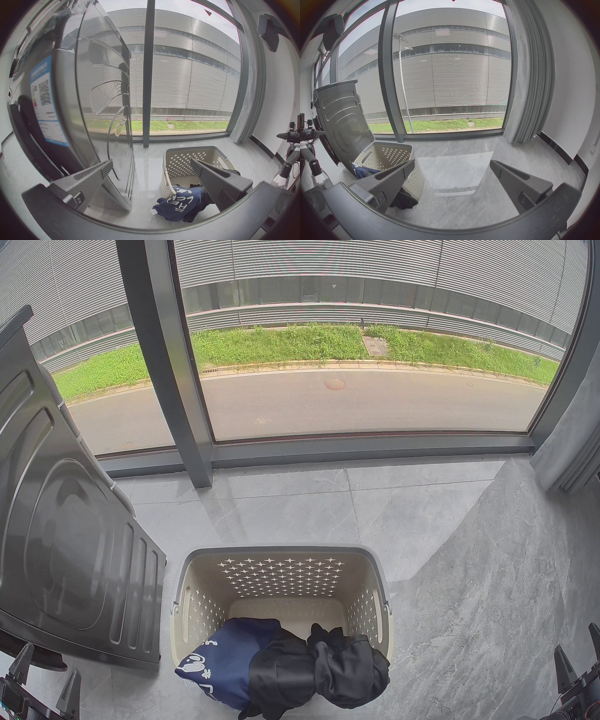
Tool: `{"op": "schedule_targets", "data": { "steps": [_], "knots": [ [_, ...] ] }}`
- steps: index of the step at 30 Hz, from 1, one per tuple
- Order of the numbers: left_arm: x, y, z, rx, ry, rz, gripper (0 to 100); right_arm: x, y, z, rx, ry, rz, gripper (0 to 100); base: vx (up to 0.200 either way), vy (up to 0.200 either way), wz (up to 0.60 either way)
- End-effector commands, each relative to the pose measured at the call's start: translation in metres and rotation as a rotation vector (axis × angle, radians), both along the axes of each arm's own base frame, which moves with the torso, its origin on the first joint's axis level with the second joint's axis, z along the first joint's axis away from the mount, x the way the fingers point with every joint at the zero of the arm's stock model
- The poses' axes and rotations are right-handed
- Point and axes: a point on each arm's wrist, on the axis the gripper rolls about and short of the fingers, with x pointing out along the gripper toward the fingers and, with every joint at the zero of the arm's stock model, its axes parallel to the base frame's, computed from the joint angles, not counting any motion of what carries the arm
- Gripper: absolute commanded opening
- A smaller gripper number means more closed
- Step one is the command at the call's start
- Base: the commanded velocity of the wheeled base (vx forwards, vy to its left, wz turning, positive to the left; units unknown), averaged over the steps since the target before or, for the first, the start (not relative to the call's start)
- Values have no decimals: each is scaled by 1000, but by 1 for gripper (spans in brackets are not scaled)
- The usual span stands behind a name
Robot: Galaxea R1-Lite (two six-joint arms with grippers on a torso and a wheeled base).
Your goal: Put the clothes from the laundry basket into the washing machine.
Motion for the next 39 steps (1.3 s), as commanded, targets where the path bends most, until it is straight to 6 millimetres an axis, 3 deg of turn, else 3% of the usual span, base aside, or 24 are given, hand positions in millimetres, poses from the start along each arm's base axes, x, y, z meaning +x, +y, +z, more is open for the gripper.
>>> {"op": "schedule_targets", "data": {
  "steps": [1,7,13,25,39],
  "knots": [
    [0,0,-5,1,1,0,100,0,0,-5,0,7,-1,100,0,0,0],
    [0,0,-5,1,1,0,100,0,0,-5,0,7,0,100,0,0,0],
    [0,0,-5,1,1,0,100,0,0,-5,0,7,0,100,200,0,0],
    [0,0,-5,1,1,0,100,0,0,-5,0,7,0,100,0,0,0],
    [0,0,-5,1,1,0,100,0,0,-5,0,8,0,100,171,0,0]
  ]
}}
